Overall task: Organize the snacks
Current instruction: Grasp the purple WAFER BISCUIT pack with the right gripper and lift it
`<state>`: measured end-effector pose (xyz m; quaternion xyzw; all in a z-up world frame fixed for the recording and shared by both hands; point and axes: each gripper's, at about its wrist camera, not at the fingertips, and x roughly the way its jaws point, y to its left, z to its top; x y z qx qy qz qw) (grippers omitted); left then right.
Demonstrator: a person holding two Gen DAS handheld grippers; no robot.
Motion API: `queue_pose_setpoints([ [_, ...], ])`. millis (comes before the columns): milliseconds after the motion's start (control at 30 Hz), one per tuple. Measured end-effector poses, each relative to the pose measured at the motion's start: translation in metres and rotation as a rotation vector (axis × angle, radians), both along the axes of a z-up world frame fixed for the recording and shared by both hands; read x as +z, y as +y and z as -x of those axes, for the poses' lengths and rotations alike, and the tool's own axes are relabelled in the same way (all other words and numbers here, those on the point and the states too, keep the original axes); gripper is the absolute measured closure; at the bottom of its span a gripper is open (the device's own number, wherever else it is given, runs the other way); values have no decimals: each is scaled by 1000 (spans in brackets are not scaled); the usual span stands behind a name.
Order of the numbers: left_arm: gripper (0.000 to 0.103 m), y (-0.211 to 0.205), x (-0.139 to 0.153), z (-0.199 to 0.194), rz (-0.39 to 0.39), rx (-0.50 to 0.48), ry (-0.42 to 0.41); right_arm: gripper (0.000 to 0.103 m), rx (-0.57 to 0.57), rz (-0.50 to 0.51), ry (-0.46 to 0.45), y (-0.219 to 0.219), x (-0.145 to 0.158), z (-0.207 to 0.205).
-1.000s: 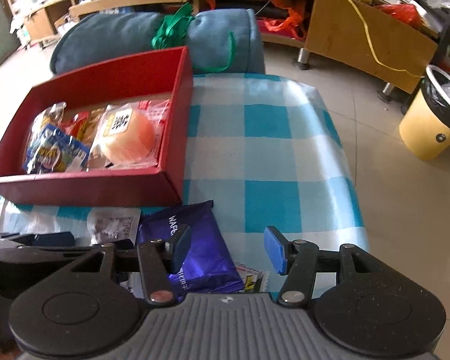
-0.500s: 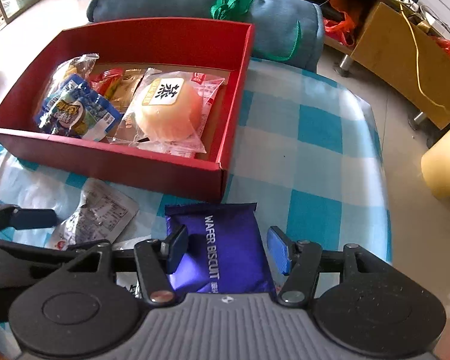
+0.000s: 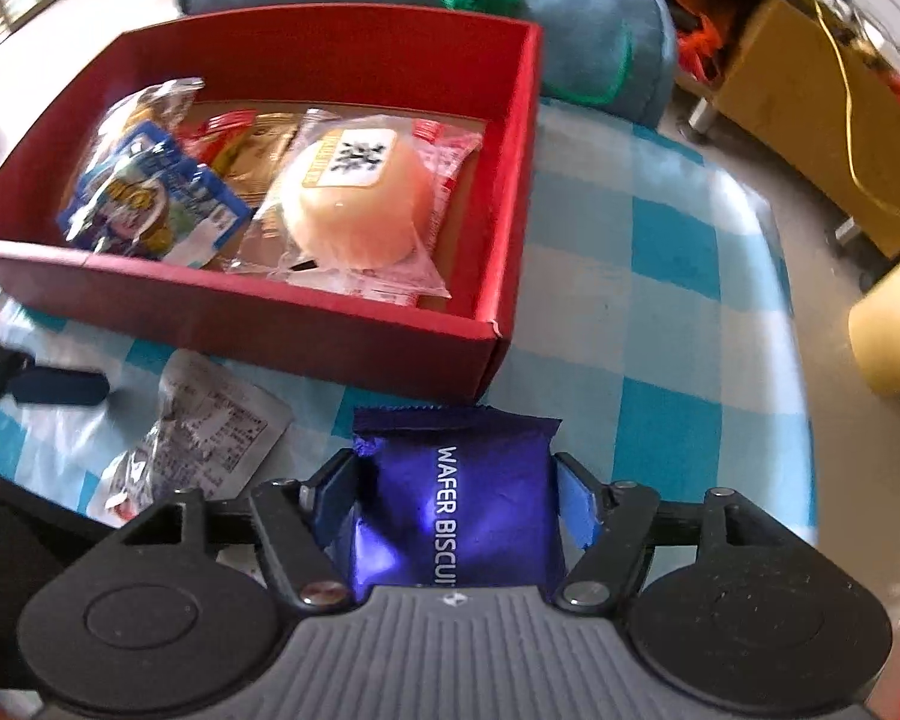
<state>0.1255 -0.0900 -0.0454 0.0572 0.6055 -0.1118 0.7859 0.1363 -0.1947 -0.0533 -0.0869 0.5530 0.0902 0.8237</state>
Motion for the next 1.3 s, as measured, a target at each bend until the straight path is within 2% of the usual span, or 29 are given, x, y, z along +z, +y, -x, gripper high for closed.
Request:
queue_pose_setpoints([
  [133,21,5,4,0,11,-9,1,35,-13,-9,6,-2,-2,-1],
  [200,24,10,5,0,11,-13,-2,23,-32,-7,17,-4,-4,-3],
  [267,26,17,6,4,9,-16,3,16,-58,-3,33,-8,-8,-6],
  [333,27,22,6,8,6,-15,8,17,-67,-20,26,-11,-10,-6],
  [367,26,23,6,8,8,-16,12,25,-57,-26,15,-11,-8,-4],
  [400,26,25,7,8,11,-18,13,41,-43,-39,9,-9,-5,-2],
  [433,24,24,8,10,14,-29,20,41,-34,-54,9,-7,-3,0],
  [467,16,24,8,10,22,-40,30,41,-26,-29,-3,-3,-2,3],
  [533,10,23,5,7,51,-45,51,41,9,26,-35,5,-1,8],
  [633,9,14,3,11,26,-84,33,41,12,33,-53,5,4,13],
  [700,16,16,4,14,22,-86,24,41,-2,25,-74,2,10,15],
  [767,29,14,6,19,8,-77,14,41,-21,10,-93,0,18,16],
  [867,36,20,8,20,22,-60,26,41,-38,-10,-108,-3,25,17],
  [1300,38,24,9,31,18,-36,17,41,-44,-30,-148,-4,39,29],
])
